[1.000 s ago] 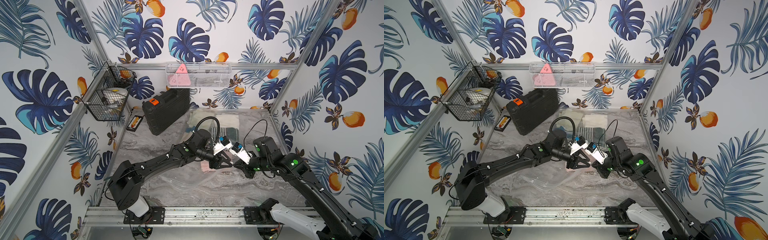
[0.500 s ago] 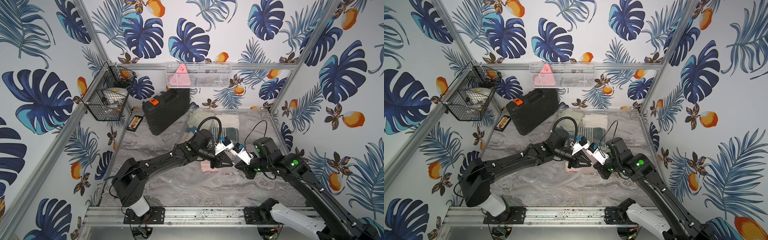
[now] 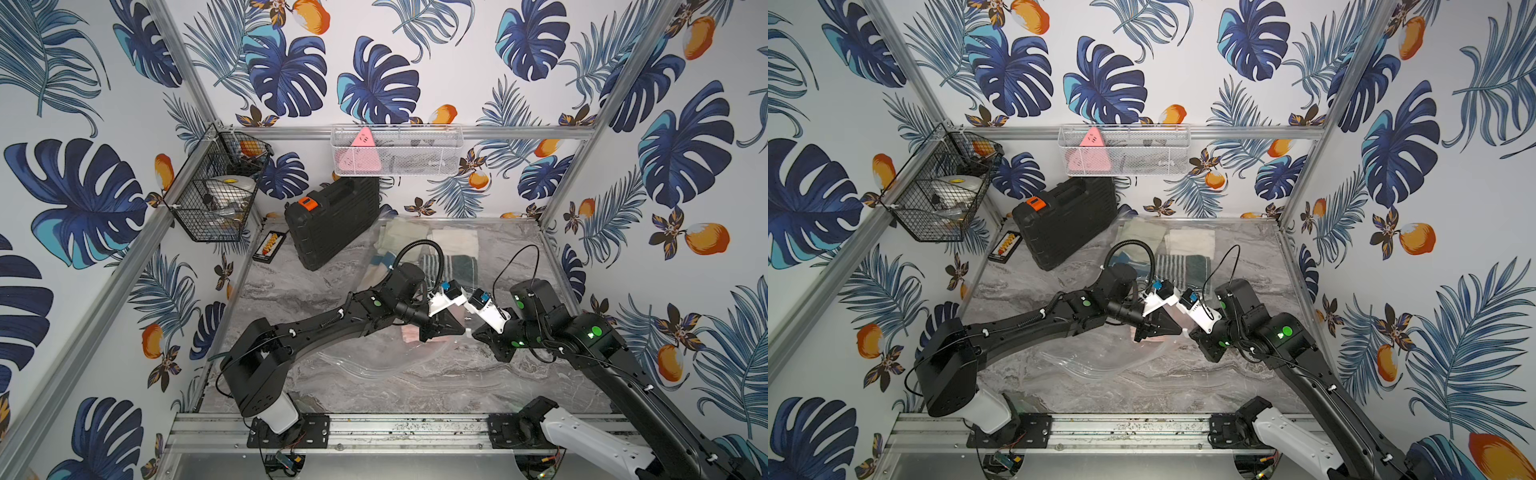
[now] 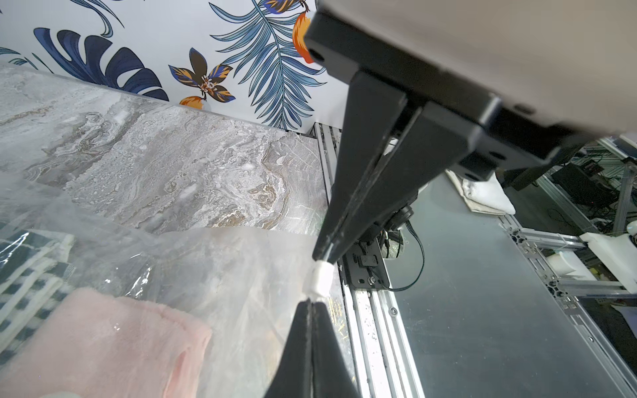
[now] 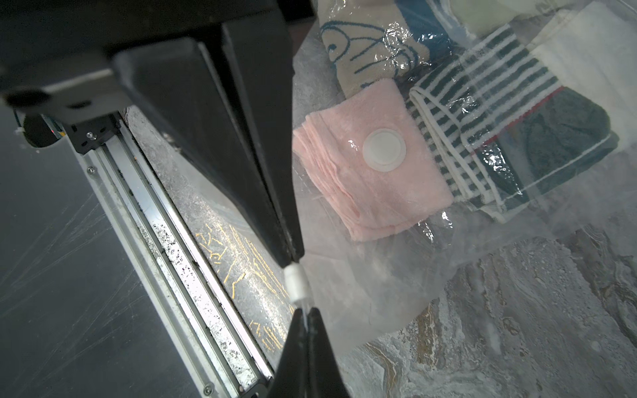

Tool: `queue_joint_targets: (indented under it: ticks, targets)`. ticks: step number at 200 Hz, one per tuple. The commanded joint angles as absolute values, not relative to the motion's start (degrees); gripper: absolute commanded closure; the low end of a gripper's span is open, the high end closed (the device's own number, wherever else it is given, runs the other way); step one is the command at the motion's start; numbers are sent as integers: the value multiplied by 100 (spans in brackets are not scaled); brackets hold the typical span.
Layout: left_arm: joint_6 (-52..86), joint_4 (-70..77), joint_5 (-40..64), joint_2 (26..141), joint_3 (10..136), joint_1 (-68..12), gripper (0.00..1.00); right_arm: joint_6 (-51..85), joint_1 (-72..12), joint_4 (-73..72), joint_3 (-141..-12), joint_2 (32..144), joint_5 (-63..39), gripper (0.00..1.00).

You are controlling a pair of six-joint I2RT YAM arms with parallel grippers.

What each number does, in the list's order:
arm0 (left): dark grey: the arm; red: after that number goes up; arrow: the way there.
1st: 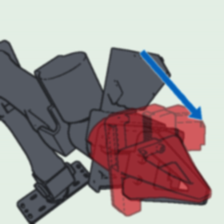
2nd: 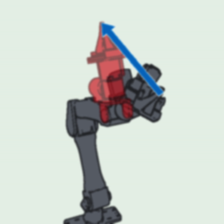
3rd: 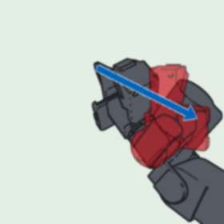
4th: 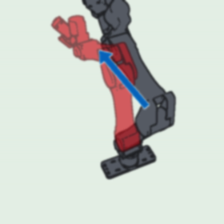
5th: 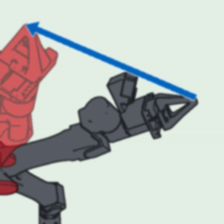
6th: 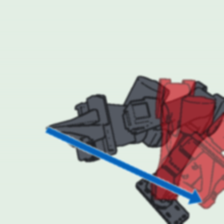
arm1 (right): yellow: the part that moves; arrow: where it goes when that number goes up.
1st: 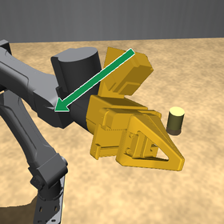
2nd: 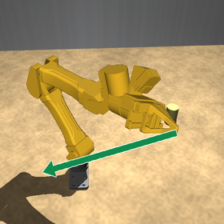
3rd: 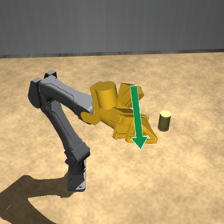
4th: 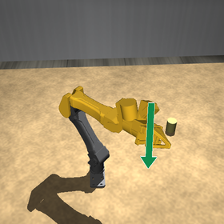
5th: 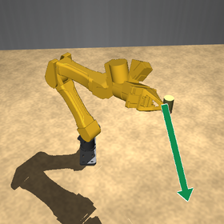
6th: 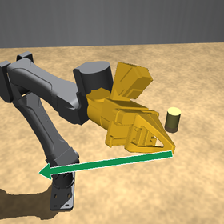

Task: Place the folded towel into the vacuum bag
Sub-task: Close the vacuum bag at the center of the board.

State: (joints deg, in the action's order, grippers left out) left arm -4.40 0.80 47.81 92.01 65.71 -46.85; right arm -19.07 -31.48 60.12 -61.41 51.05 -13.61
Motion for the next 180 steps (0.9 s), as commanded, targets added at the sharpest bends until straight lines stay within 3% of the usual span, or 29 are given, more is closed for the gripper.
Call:
queue_joint_targets:
  ticks: [1, 99, 110, 136, 160, 180]
  targets:
    - [-629, -176, 4786, 9154, 6486, -4709, 94, -1755, -3094, 5470, -6125, 5086, -1290, 100]
    - [-714, -267, 4764, 8937, 6396, -4725, 92, -1819, -3085, 5520, -6178, 5229, -1248, 100]
    - [-681, -268, 4768, 8921, 6406, -4726, 87, -1834, -3085, 5555, -6187, 5245, -1310, 100]
    - [-694, -276, 4837, 8800, 6396, -4732, 60, -1804, -3085, 5594, -6214, 5343, -1558, 100]
    - [-512, 214, 4948, 8743, 6284, -4731, 52, -1798, -3094, 5535, -6208, 5372, -1743, 100]
    - [-294, 537, 5073, 8920, 6337, -4734, 51, -1810, -3094, 5534, -6256, 5379, -1869, 100]
